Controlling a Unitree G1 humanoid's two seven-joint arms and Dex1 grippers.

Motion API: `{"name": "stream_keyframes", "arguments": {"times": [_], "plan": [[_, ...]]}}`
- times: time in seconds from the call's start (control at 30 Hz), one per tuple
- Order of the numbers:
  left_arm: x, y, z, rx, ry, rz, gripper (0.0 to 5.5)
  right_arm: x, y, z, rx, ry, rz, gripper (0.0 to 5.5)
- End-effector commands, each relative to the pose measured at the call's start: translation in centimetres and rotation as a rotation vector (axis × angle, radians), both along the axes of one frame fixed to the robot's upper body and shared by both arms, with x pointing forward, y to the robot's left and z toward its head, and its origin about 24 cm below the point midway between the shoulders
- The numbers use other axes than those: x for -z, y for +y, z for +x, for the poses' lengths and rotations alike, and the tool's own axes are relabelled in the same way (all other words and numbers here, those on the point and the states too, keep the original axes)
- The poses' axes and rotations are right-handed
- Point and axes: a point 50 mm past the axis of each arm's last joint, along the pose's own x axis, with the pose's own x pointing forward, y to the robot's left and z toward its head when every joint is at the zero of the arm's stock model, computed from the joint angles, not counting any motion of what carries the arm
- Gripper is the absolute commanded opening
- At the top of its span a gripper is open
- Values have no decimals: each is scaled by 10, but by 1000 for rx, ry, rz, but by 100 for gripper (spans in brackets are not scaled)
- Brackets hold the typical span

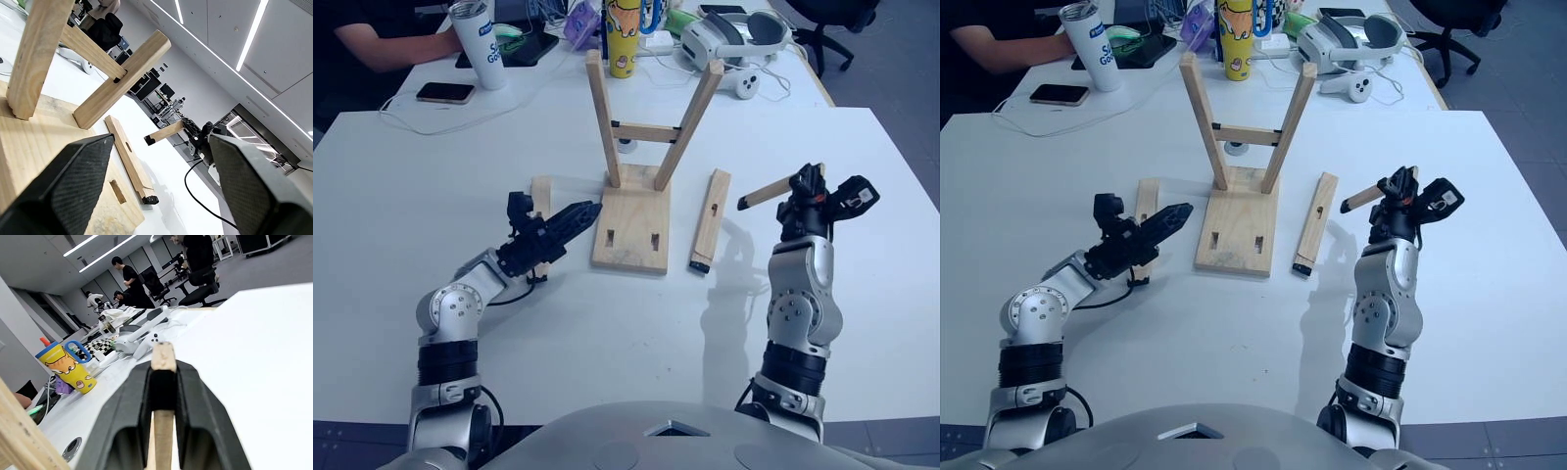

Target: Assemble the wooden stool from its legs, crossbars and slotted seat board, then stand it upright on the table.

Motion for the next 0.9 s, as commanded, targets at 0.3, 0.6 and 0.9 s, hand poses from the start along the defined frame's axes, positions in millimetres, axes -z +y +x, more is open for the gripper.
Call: {"name": "stream_keyframes", "arguments": {"times": [0.3,0.6,0.9], "plan": [[3,-1,2,-3,-6,16,357,9,21,12,-95,-15,114,44],[0,-1,6,1,-7,8,357,15,25,10,-79,13,116,44],[1,-2,4,-6,-6,7,357,34,27,6,-63,115,143,44]]}}
